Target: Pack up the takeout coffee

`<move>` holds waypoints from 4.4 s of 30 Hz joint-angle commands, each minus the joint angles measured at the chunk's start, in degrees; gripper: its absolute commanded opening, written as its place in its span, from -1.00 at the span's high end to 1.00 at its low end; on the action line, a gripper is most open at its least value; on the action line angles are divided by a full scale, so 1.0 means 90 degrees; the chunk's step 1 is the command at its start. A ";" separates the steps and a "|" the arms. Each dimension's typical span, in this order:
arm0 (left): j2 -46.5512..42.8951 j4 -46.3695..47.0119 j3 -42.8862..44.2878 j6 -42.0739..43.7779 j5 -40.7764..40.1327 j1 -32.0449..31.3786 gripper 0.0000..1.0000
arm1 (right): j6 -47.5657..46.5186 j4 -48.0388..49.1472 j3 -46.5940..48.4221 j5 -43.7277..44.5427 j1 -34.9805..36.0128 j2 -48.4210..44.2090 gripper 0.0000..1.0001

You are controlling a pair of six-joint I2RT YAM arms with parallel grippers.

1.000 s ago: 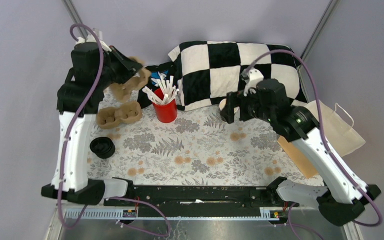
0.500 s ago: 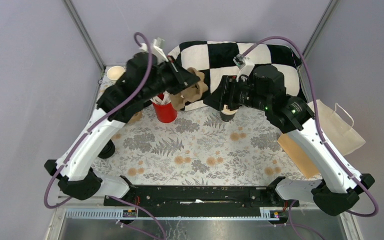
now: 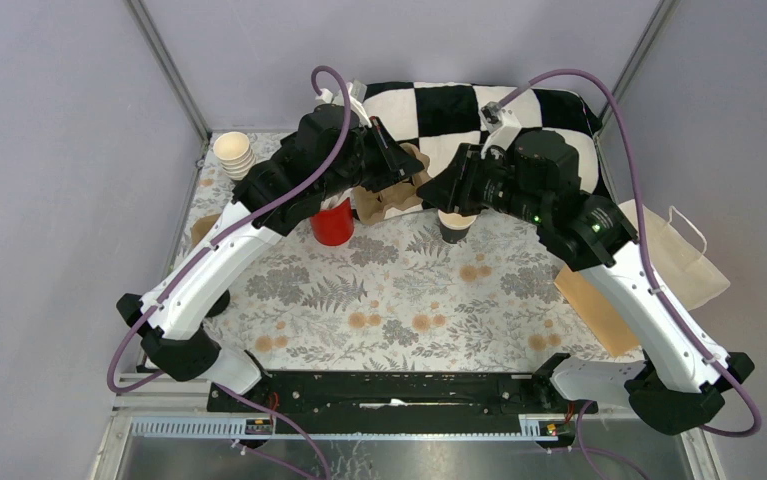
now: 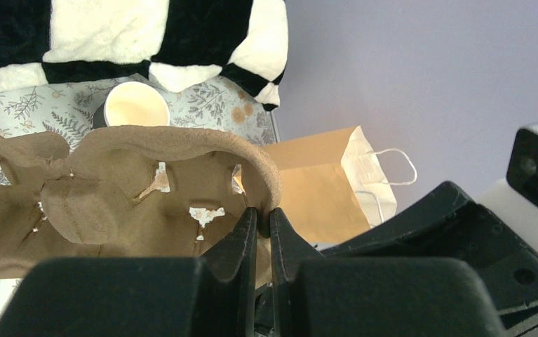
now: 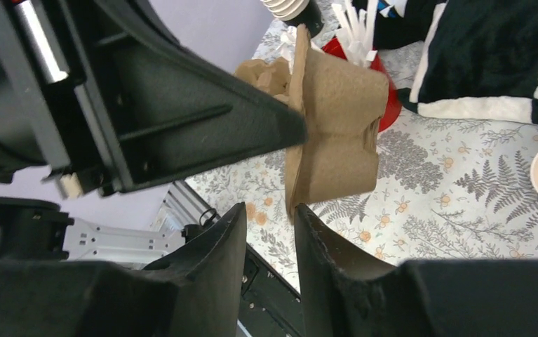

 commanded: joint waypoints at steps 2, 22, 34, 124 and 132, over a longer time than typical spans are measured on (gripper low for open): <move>0.0018 0.0123 0.0298 0.0219 0.0161 -0.0043 1.00 | -0.0188 0.0113 0.0290 0.0539 0.0045 0.0137 0.23; 0.0419 0.0024 0.0646 0.0247 0.0610 -0.0100 1.00 | -0.0385 -0.0368 0.0429 0.1369 0.0146 0.0504 0.85; 0.0369 -0.0012 0.0757 0.0369 0.0642 -0.0110 0.59 | 0.0150 -0.0729 0.0121 0.2325 0.0227 -0.0001 1.00; 0.3483 0.4230 0.1105 -0.1090 0.1764 -0.1887 0.96 | -0.0795 -0.3441 0.3604 0.6006 0.0227 -0.2494 1.00; 0.1507 0.4157 -0.1006 -0.1459 0.1505 -0.1713 1.00 | -0.0825 -0.3135 0.3063 0.5245 0.0234 -0.2356 1.00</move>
